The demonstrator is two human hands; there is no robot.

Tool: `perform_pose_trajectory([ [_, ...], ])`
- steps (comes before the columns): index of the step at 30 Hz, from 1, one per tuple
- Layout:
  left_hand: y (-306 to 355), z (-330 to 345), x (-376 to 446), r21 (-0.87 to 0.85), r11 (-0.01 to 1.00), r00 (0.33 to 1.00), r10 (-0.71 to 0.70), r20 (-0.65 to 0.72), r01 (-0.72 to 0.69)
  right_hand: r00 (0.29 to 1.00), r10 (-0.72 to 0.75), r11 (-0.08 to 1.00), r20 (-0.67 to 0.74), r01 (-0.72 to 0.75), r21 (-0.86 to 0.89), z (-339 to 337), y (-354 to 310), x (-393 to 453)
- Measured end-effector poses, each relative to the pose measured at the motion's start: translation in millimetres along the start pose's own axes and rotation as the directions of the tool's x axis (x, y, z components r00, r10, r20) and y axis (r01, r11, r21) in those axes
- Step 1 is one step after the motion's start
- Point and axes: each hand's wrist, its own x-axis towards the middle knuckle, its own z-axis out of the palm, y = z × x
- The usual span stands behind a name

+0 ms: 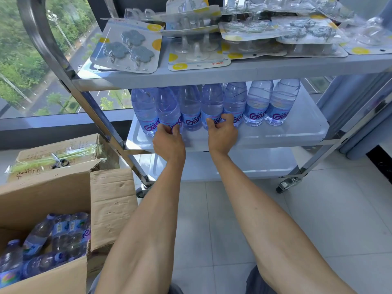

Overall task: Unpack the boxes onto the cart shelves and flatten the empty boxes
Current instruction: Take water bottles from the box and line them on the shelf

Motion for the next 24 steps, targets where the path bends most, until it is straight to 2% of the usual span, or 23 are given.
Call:
perform_pose_trajectory([
  [6,-5.4,-20.9,-17.5,0.098,0.995,0.998,0.008,0.065,-0.014,0.998,0.009,0.998,0.069,-0.005,-0.07,-15.5,1.1,-28.0],
  [11,-25.0,-78.9,-27.5,0.166,0.983,0.995,0.064,0.072,-0.075,0.994,0.018,0.988,0.106,-0.001,-0.153,-28.6,-17.2,-67.0],
  [16,-57.0,-160.6,-37.5,0.289,0.949,0.991,0.103,0.091,-0.125,0.971,0.058,0.986,0.232,-0.019,-0.164,-38.6,-33.6,-122.8],
  [21,-106.1,-255.0,-34.5,0.436,0.897,0.996,-0.088,0.009,0.076,0.922,0.044,0.993,0.386,0.003,-0.12,-29.3,-66.9,-192.9],
  [24,-136.7,-305.8,-29.1,0.495,0.827,0.959,-0.277,-0.052,0.266,0.86,0.0,0.996,0.511,0.045,-0.075,-11.5,-91.9,-234.6],
])
